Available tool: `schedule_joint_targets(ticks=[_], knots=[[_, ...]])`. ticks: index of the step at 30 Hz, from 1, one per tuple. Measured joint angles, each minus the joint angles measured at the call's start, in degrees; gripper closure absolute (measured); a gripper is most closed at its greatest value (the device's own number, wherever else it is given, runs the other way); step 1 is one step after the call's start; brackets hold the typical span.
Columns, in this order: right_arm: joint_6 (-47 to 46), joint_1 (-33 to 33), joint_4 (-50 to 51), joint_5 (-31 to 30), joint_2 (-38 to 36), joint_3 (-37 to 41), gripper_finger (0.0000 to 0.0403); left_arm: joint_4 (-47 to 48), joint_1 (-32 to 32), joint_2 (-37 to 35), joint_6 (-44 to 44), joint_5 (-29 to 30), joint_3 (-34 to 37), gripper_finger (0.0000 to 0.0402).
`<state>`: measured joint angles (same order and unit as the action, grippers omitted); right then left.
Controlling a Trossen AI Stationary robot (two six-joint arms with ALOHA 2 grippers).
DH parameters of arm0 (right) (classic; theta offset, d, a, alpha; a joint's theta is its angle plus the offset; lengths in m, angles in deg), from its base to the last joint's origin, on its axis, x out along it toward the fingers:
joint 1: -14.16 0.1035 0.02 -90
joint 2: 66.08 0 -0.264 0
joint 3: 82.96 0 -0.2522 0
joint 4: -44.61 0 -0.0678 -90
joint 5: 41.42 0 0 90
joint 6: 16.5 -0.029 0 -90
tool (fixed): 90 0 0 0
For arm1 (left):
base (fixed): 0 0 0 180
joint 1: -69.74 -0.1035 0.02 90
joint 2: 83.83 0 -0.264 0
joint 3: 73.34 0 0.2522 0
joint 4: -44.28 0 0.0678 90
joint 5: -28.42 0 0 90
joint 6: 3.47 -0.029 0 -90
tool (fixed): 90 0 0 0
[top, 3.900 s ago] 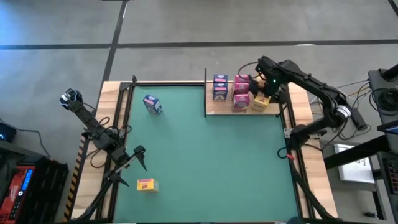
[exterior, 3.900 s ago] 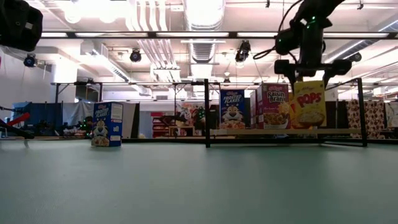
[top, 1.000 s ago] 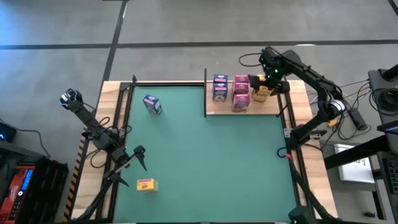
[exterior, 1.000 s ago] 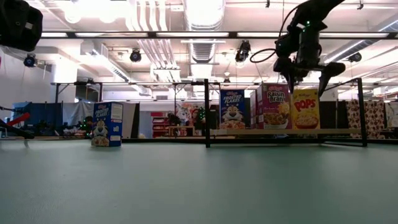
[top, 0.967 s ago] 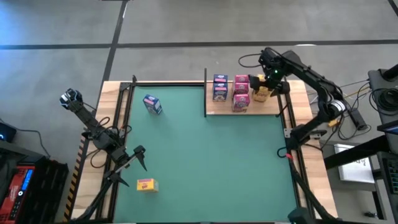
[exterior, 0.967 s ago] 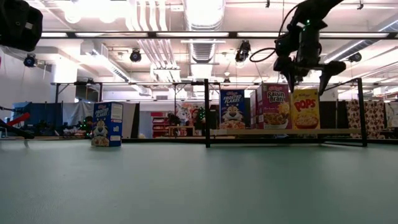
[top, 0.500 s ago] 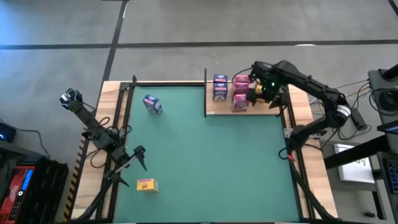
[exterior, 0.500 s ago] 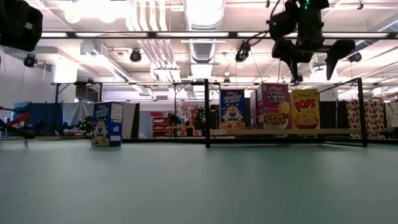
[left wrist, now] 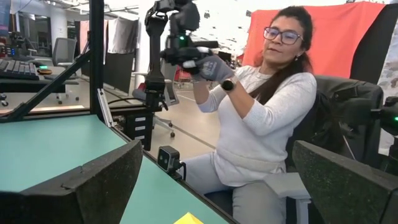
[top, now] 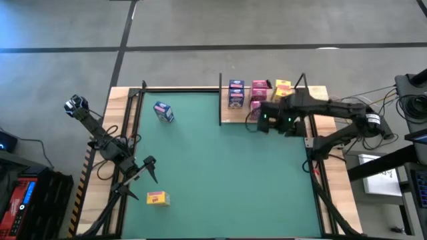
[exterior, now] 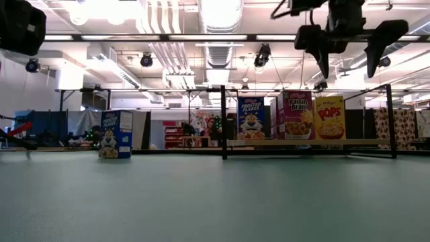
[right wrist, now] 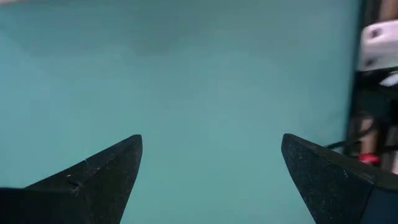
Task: Stack cereal on shelf
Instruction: Move the blue cereal box to the center
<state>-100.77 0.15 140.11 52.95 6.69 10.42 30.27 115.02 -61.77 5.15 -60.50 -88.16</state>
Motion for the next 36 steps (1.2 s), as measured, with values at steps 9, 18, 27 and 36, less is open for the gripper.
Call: schedule_joint_targets(ticks=[9, 18, 27, 36], knots=[[-9.03, 14.34, -12.1, -4.5, 0.01, 3.77, 0.003, 0.01, 0.01, -0.02, -0.01, 0.0, 0.0, 0.0003], [-7.66, 22.74, -25.43, -9.49, -0.14, 7.86, 0.003, 0.0, 0.02, -0.01, 0.0, 0.01, 0.0, 0.0003], [17.1, 32.2, -55.09, -28.38, -5.65, 20.23, 0.003, 0.0, 0.01, 0.0, 0.0, 0.02, 0.0, 0.0003], [38.19, 34.74, -84.78, -33.53, -16.17, 38.65, 0.003, 0.0, 0.0, -0.02, 0.0, 0.0, 0.0, 0.0003]])
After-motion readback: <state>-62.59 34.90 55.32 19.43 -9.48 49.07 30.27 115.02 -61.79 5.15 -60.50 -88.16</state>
